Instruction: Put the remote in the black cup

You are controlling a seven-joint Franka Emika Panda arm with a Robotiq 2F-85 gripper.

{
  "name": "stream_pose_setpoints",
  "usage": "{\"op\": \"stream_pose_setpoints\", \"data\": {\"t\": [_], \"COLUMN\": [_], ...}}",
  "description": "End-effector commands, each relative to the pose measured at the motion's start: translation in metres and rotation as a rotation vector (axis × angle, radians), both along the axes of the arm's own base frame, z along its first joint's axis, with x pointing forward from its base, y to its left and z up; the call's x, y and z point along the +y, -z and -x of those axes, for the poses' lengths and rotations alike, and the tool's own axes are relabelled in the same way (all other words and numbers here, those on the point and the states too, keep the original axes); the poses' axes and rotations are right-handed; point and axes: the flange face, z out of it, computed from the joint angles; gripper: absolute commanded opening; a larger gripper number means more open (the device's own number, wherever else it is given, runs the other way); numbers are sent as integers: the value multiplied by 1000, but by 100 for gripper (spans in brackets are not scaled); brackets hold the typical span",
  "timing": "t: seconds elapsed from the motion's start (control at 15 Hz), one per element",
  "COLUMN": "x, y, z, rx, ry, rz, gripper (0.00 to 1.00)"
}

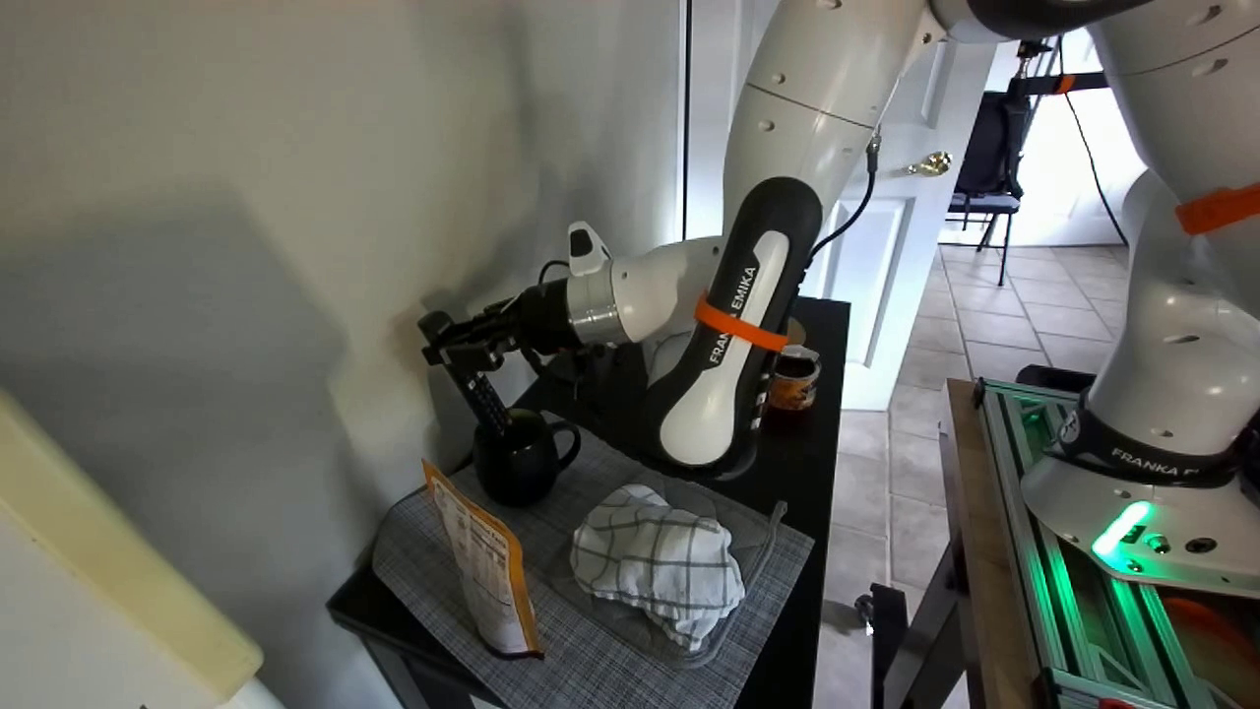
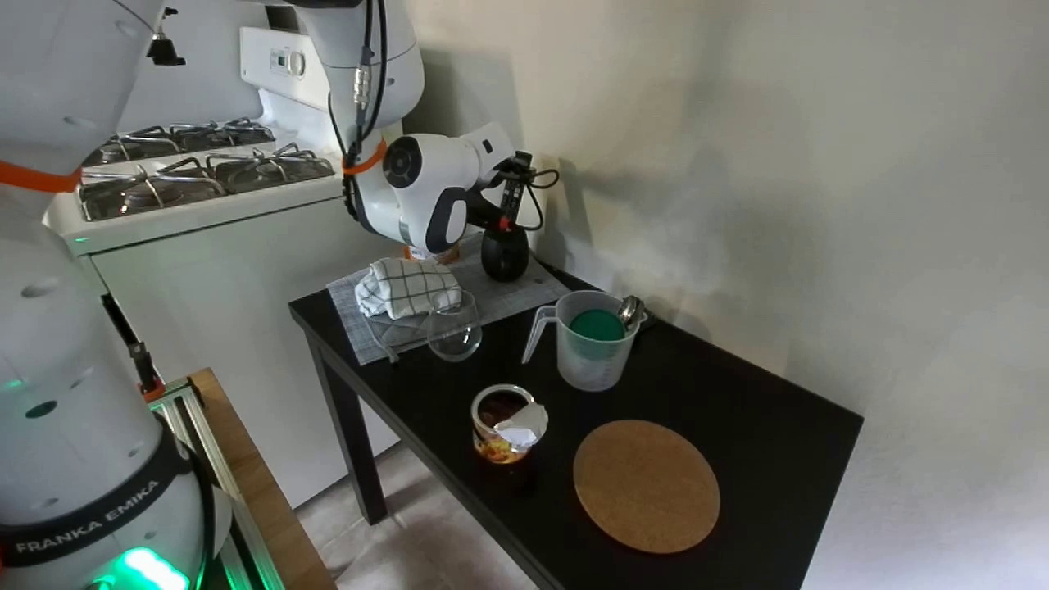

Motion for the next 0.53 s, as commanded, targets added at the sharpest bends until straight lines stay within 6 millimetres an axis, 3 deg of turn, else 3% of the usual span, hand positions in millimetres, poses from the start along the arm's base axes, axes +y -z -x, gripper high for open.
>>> {"op": "stream_pose_setpoints", "data": {"t": [0.0, 0.47], "x": [4, -5], "y": [17, 43], "z": [-3, 4], "rx": [-7, 48], "ry": [13, 34], "rz": [6, 22], "gripper": [23, 23]}}
